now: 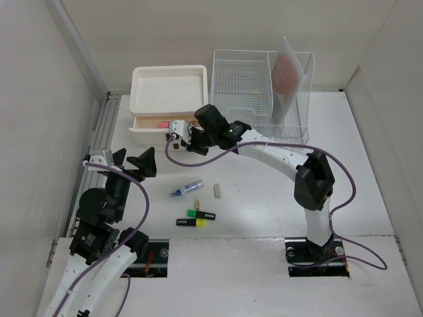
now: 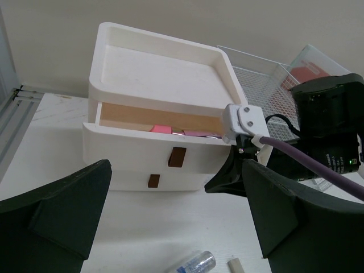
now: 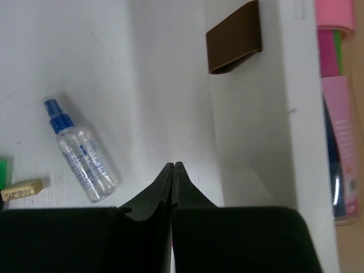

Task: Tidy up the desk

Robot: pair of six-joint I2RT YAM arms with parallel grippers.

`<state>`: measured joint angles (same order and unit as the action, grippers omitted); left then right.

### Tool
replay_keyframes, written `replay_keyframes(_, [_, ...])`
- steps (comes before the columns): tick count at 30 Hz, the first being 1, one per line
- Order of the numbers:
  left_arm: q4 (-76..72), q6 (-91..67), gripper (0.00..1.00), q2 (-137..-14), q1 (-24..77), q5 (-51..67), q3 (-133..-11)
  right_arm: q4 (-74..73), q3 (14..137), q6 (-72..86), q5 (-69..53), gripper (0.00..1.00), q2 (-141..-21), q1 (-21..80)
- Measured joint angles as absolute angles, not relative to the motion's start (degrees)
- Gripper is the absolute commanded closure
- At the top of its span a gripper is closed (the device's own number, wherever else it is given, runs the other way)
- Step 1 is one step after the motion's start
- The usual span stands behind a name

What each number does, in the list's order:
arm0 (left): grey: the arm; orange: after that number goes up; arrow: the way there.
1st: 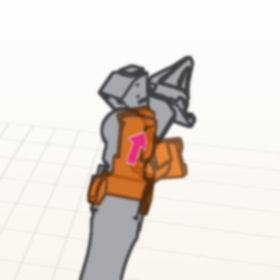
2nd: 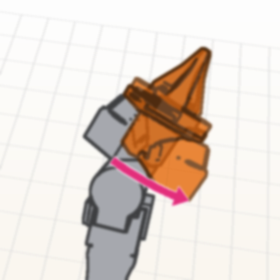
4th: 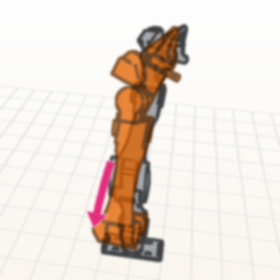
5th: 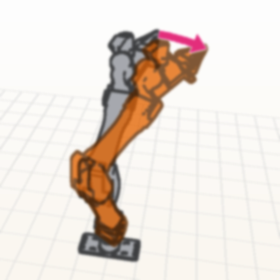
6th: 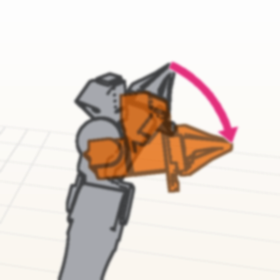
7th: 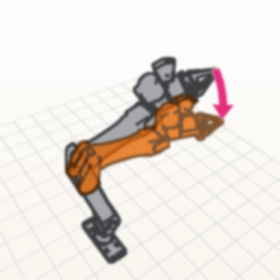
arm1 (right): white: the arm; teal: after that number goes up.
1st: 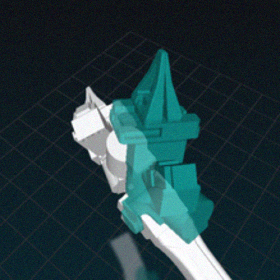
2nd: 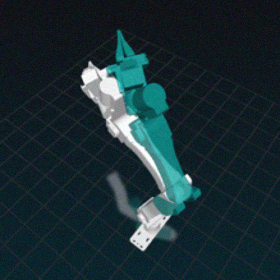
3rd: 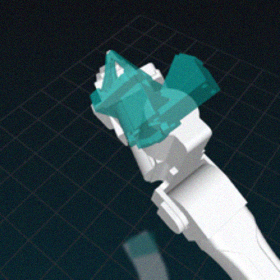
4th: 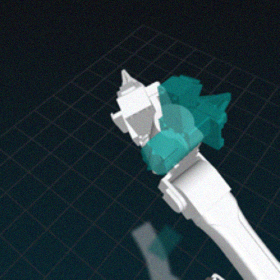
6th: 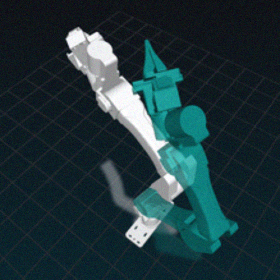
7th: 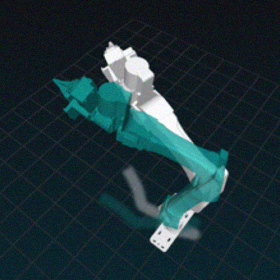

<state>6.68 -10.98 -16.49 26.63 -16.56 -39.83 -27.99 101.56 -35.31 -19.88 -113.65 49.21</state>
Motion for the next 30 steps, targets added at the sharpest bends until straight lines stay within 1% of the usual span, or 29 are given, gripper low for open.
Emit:
replay_keyframes(8, [6.7, -11.0, 0.01, -16.5, 26.6, -16.6, -39.8, -24.0, 100.2, -34.2, -17.5, 1.0, -113.1, 49.3])
replay_keyframes(12, [6.7, -11.0, 0.01, -16.5, 26.6, -16.6, -39.8, -21.8, 98.4, -33.6, -14.9, 1.0, -112.2, 49.5])
replay_keyframes(30, [6.7, -11.0, 0.01, -16.5, 26.6, -16.6, -39.8, -14.8, 98.4, -29.9, -3.6, 1.0, -112.2, 51.9])
